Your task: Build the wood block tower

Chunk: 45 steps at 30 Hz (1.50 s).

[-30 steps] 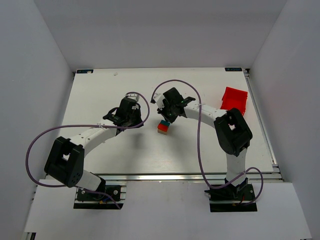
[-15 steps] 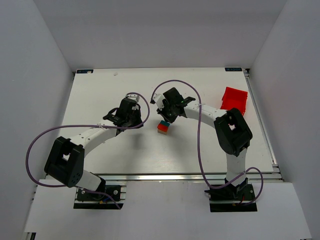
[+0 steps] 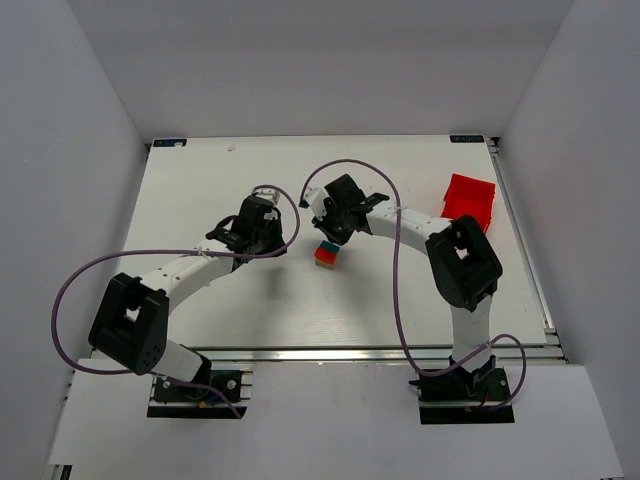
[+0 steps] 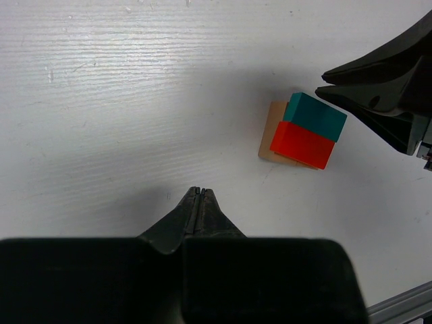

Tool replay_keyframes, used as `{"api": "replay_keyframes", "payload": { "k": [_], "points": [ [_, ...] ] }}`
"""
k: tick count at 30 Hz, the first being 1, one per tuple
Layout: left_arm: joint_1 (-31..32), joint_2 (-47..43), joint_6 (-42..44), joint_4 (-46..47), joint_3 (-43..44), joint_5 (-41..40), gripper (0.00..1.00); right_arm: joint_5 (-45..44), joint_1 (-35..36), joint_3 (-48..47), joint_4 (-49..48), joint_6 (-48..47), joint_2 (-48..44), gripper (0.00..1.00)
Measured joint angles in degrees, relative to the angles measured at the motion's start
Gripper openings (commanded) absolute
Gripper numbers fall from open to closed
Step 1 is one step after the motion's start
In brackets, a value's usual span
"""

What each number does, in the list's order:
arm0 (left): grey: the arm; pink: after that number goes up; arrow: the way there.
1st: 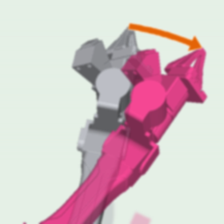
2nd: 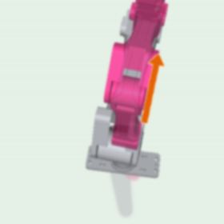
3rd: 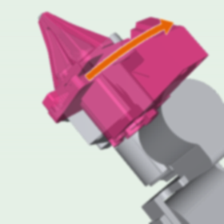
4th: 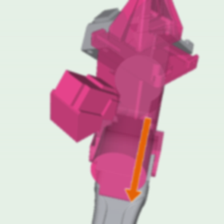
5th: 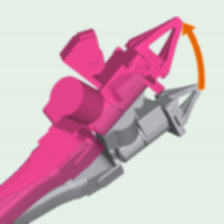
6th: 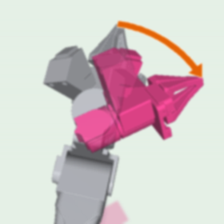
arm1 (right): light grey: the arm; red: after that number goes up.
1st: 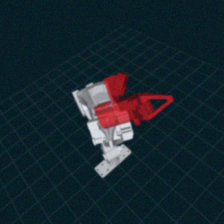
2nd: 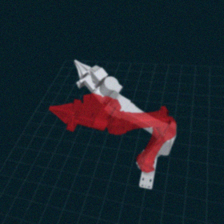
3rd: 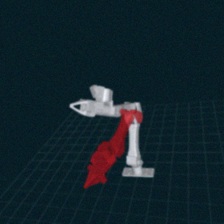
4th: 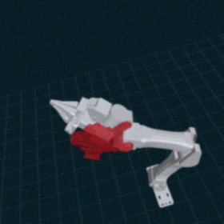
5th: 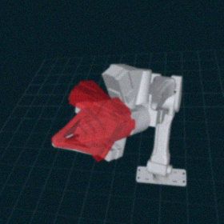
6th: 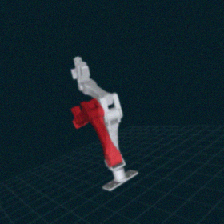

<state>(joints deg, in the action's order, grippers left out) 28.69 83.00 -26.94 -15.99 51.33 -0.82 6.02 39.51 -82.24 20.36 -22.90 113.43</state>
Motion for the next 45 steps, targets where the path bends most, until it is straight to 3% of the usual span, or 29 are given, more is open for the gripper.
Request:
{"api": "replay_keyframes", "payload": {
  "k": [45],
  "points": [
    [0.0,0.04,1.03,0.15,-0.02,2.4,0.0,2.4,0.0,-0.96,-1.09,-3.06,1.2,0.22]
  ]
}}
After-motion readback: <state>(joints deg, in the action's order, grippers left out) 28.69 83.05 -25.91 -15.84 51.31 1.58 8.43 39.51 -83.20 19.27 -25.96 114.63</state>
